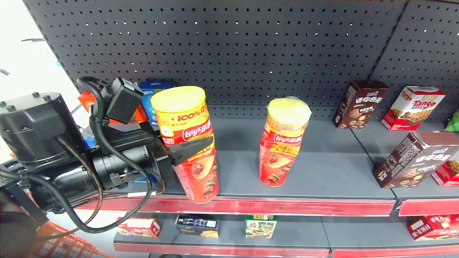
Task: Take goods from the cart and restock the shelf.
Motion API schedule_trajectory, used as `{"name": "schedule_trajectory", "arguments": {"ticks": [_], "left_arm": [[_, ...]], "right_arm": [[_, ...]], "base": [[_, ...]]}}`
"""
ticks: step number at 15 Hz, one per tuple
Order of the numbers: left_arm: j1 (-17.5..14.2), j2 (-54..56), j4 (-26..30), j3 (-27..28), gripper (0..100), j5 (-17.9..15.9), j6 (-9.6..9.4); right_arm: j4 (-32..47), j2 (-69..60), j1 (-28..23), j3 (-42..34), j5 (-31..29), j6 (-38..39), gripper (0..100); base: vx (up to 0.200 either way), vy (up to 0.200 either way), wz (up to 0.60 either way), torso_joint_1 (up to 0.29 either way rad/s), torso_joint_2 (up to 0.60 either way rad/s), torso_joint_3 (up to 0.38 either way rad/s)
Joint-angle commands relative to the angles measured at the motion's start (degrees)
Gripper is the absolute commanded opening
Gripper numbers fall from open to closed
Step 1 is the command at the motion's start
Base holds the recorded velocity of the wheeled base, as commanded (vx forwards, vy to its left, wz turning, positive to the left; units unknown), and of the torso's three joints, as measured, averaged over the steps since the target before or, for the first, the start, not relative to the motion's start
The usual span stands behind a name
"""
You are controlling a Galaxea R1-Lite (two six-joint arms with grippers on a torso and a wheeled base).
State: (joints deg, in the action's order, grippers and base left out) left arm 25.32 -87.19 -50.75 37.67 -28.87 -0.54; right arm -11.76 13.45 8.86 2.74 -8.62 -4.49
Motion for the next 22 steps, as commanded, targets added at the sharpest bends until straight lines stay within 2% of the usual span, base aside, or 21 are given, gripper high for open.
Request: {"name": "schedule_trajectory", "arguments": {"ticks": [1,3,6,7,8,9,10,13,15,16,19,22], "left_arm": [[0.08,0.18,-0.05,-0.23,0,0.04,0.01],[0.08,0.18,-0.05,-0.05,0,0.04,0.01],[0.08,0.44,-0.14,-0.32,0,0.04,0.01],[0.08,0.35,-0.14,0.04,0,0.04,0.01],[0.08,0.35,-0.14,0.74,0,0.04,0.01],[0.08,0.44,-0.05,0.56,0,0.04,0.01],[0.17,0.53,-0.05,-0.05,0,0.04,0.01],[0.43,0.35,-0.05,-0.05,0,0.04,-0.17],[0.17,0.26,0.04,1.0,0,0.13,-2.1],[-0.01,0.44,0.83,1.62,0,0.13,-2.36],[0.08,0.26,1.27,4.17,0,0.3,-2.45],[0.17,0.0,1.27,4.25,0,0.39,-2.45]], "right_arm": [[4.29,-7.73,-3.15,-2.74,-0.43,0.18,100],[8.07,-7.73,-3.15,-2.74,0.44,0.53,100],[8.69,-7.73,-3.24,-2.57,11.78,1.59,100],[9.65,-7.56,-3.76,-2.04,10.99,2.64,100],[12.12,-9.23,-8.42,-2.65,6.33,3.26,100],[12.12,-10.28,-10.36,-2.65,6.69,3.26,100],[12.12,-11.51,-8.77,-2.65,6.95,3.17,100],[12.12,-13.09,-8.86,-2.65,7.04,3.43,100],[12.12,-13.09,-8.86,-2.65,6.95,3.43,100],[12.12,-13.09,-8.86,-2.65,6.95,3.43,100],[12.12,-13.09,-8.86,-2.65,6.95,3.43,100],[12.12,-13.09,-8.86,-2.65,6.95,3.43,100]], "base": [[0.0,0.0,0.0,0.0,0.0,0.0],[0.0,0.0,0.0,0.0,0.0,0.0],[0.0,0.0,0.0,0.0,0.0,0.0],[0.0,0.0,0.0,0.0,0.0,0.0],[0.0,0.0,0.0,0.0,0.0,0.0],[0.0,0.0,0.0,0.0,0.0,0.0],[0.0,0.0,0.0,0.0,0.0,0.0],[0.0,0.0,0.0,0.0,0.0,0.0],[0.0,0.0,0.0,0.0,0.0,0.0],[0.0,0.0,0.0,0.0,0.0,0.0],[0.0,0.0,0.0,0.0,0.0,0.0],[0.0,0.0,0.0,0.0,0.0,0.0]]}}
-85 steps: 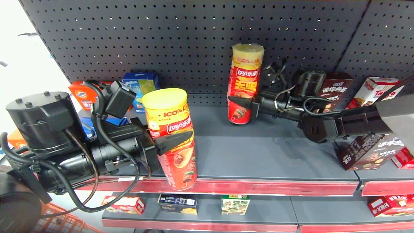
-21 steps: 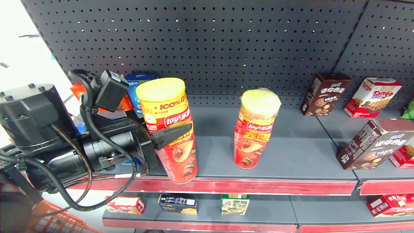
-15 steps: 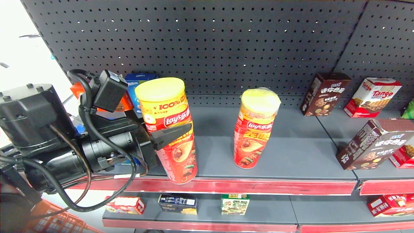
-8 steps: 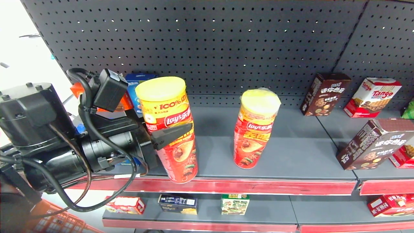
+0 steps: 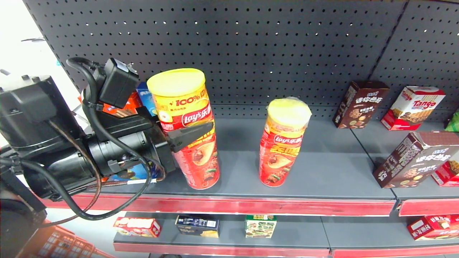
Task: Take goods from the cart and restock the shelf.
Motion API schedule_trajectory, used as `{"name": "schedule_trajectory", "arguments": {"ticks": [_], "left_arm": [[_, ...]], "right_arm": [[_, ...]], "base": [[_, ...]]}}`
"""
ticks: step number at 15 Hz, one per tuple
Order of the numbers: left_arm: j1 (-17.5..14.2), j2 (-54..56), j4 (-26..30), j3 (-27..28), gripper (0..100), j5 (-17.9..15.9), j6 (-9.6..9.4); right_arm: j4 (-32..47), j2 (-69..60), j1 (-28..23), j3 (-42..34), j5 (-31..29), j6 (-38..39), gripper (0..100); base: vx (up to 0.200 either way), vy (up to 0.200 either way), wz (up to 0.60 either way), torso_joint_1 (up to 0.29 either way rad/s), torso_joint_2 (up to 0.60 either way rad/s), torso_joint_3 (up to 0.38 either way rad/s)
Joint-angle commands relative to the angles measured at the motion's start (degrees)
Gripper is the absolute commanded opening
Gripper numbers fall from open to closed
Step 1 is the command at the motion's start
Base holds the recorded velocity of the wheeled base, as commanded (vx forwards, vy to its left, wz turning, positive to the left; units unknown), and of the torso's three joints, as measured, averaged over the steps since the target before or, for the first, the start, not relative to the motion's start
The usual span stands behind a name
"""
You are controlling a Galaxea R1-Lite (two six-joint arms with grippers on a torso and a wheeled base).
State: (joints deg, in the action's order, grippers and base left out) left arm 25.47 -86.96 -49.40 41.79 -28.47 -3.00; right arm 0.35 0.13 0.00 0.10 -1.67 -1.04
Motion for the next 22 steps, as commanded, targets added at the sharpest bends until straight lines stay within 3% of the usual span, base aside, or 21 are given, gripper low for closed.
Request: {"name": "schedule_trajectory", "arguments": {"ticks": [1,4,5,6,7,9,10,11,12,14,15,19,21,22], "left_arm": [[-0.15,-0.14,0.09,0.57,0,-0.01,-0.08],[0.29,-1.9,7.12,5.85,0,-0.1,0.01],[-0.07,-4.45,6.77,8.57,0,1.39,-0.08],[-0.15,-6.38,5.63,11.56,0,5.44,0.63],[1.08,-7.26,4.75,13.85,0,5.17,1.86],[1.96,-8.49,4.48,14.55,0,3.86,0.36],[0.55,-11.04,5.63,15.95,0,3.68,-4.12],[0.64,-12.71,5.89,16.92,0,3.33,-4.3],[0.64,-13.42,7.3,18.59,0,2.1,-4.21],[0.02,-13.5,14.77,22.02,0,-8.19,-3.77],[0.02,-13.86,18.72,24.83,0,-11.09,-3.42],[-0.07,-19.92,22.24,34.68,0,-11.61,-2.45],[-0.24,-23.08,25.14,41.09,0,-12.58,0.45],[-0.77,-24.93,26.02,44.78,0,-12.67,0.63]], "right_arm": [[0.0,0.22,0.0,-0.01,0.0,-0.02,100],[0.0,0.22,0.0,-0.01,0.0,-0.02,100],[0.0,0.22,0.0,-0.01,0.0,-0.02,100],[0.0,0.22,0.0,-0.01,0.0,-0.02,100],[0.0,0.22,0.0,-0.01,0.0,-0.02,100],[0.0,0.22,0.0,-0.01,0.0,-0.02,100],[0.0,0.22,0.0,-0.01,0.0,-0.02,100],[0.0,0.22,0.0,-0.01,0.0,-0.02,100],[0.0,0.22,0.0,-0.01,0.0,-0.02,100],[0.0,0.22,0.0,-0.01,0.0,-0.02,100],[0.0,0.22,0.0,-0.01,0.09,-0.02,100],[0.0,0.22,0.0,-0.01,0.0,-0.02,100],[0.0,0.22,0.0,-0.01,0.0,-0.02,100],[0.0,0.22,0.0,-0.01,0.0,-0.02,100]], "base": [[0.0,0.0,0.0,0.0,0.0,0.0],[0.0,0.0,0.0,0.0,0.0,0.0],[0.0,0.0,0.0,0.0,0.0,0.0],[0.0,0.0,0.0,0.0,0.0,0.0],[0.0,0.0,0.0,0.0,0.0,0.0],[0.0,0.0,0.0,0.0,0.0,0.0],[0.0,0.0,0.0,0.0,0.0,0.0],[0.0,0.0,0.0,0.0,0.0,0.0],[0.0,0.0,0.0,0.0,0.0,0.0],[0.0,0.0,0.0,0.0,0.0,0.0],[0.0,0.0,0.0,0.0,0.0,0.0],[0.0,0.0,0.0,0.0,0.0,0.0],[0.0,0.0,0.0,0.0,0.0,0.0],[0.0,0.0,0.0,0.0,0.0,0.0]]}}
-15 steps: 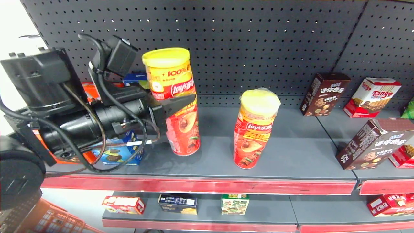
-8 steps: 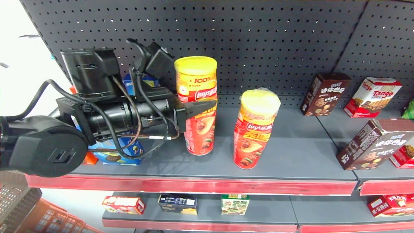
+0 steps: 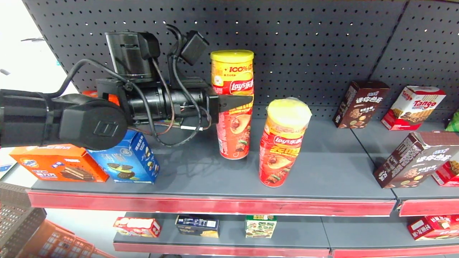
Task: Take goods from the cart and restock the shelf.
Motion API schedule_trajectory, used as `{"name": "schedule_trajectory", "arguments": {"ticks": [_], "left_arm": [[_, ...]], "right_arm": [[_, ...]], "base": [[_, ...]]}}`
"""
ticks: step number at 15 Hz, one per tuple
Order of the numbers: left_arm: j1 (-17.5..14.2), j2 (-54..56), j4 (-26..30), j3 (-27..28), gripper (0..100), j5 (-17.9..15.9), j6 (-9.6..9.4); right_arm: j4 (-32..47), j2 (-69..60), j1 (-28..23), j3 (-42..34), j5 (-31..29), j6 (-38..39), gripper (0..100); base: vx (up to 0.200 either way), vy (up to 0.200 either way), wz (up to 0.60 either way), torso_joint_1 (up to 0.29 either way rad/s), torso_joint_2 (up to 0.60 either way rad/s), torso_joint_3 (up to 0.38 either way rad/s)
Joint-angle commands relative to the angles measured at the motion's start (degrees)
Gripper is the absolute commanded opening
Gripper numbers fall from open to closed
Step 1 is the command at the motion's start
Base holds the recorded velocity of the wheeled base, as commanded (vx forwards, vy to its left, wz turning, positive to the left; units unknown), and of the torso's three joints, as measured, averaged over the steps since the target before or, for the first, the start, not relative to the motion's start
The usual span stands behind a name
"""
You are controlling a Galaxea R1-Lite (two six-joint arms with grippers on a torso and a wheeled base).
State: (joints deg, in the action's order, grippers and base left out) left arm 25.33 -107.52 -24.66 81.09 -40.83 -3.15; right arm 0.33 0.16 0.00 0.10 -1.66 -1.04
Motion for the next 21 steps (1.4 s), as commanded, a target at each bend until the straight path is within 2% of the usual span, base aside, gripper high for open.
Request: {"name": "schedule_trajectory", "arguments": {"ticks": [1,3,4,5,6,7,9,21], "left_arm": [[-0.81,-4.8,1.28,6.45,0,-0.31,0.77],[-0.81,-4.8,1.28,6.45,0,-0.31,0.77],[-1.87,-9.2,0.67,12.42,0,-4.53,0.42],[-1.95,-10.34,0.49,13.65,0,-4.61,0.16],[-1.95,-11.66,0.32,14.88,0,-4.61,-1.25],[-1.95,-13.06,0.32,16.12,0,-4.61,-3.97],[-1.87,-14.82,0.4,17.35,0,-4.7,-7.05],[-0.55,-21.85,-1.35,22.88,0,-4.44,-7.31]], "right_arm": [[0.02,0.19,0.0,-0.01,-0.01,-0.02,100],[0.02,0.19,0.0,-0.01,-0.01,-0.02,100],[0.02,0.19,0.0,-0.01,0.08,-0.02,100],[0.02,0.19,0.0,-0.01,-0.01,-0.02,100],[0.02,0.19,0.0,-0.01,-0.01,-0.02,100],[0.02,0.19,0.0,-0.01,-0.01,-0.02,100],[0.02,0.19,0.0,-0.01,-0.01,-0.02,100],[0.02,0.19,0.0,-0.01,-0.01,-0.02,100]], "base": [[0.0,0.0,0.0,0.0,0.0,0.0],[0.0,0.0,0.0,0.0,0.0,0.0],[0.0,0.0,0.0,0.0,0.0,0.0],[0.0,0.0,0.0,0.0,0.0,0.0],[0.0,0.0,0.0,0.0,0.0,0.0],[0.0,0.0,0.0,0.0,0.0,0.0],[0.0,0.0,0.0,0.0,0.0,0.0],[0.0,0.0,0.0,0.0,0.0,0.0]]}}
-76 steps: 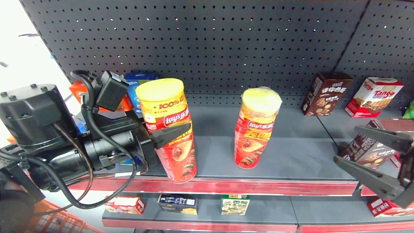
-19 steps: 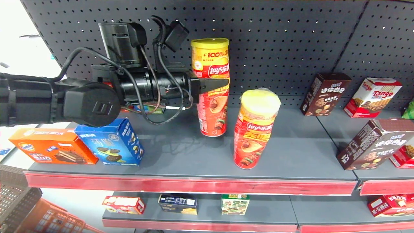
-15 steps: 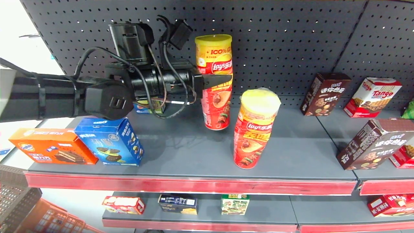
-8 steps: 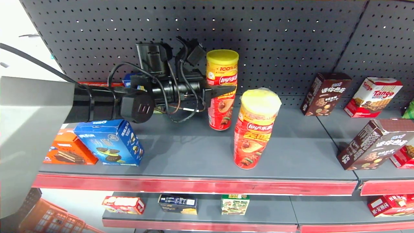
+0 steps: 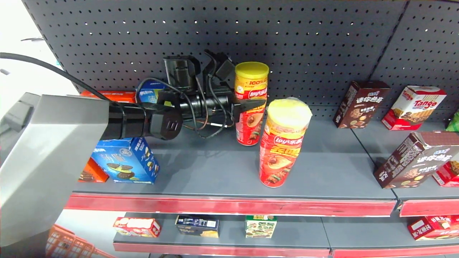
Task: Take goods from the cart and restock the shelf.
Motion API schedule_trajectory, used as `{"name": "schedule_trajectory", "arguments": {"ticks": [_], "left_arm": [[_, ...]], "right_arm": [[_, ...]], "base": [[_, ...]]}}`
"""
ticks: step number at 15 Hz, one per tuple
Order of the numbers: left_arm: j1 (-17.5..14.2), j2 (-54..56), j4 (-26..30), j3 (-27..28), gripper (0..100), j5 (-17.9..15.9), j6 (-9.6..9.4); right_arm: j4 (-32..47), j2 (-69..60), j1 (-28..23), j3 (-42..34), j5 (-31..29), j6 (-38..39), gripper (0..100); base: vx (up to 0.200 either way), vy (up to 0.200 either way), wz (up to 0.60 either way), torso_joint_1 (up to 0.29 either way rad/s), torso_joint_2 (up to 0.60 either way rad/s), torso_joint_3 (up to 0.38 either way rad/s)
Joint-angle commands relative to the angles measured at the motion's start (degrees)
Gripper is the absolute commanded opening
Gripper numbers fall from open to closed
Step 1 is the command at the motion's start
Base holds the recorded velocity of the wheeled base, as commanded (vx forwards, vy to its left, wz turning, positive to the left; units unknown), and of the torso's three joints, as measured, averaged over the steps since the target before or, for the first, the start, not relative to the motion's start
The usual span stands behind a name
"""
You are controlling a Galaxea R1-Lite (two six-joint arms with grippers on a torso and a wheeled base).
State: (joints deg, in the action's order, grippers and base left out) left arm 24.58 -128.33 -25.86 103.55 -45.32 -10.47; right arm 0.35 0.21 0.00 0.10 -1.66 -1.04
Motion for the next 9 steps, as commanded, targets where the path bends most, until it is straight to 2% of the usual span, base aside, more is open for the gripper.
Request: {"name": "schedule_trajectory", "arguments": {"ticks": [1,8,9], "left_arm": [[0.47,-1.66,-0.25,0.87,0,0.06,0.01],[1.35,-4.91,-0.25,3.59,0,0.15,-0.08],[1.35,-4.91,-0.25,3.68,100,0.15,-0.16]], "right_arm": [[0.0,0.14,0.0,-0.01,-0.01,-0.02,100],[0.0,0.14,0.0,-0.01,-0.01,-0.02,100],[0.0,0.14,0.0,-0.01,-0.01,-0.02,100]], "base": [[0.0,0.0,0.0,0.0,0.0,0.0],[0.0,0.0,0.0,0.0,0.0,0.0],[0.0,0.0,0.0,0.0,0.0,0.0]]}}
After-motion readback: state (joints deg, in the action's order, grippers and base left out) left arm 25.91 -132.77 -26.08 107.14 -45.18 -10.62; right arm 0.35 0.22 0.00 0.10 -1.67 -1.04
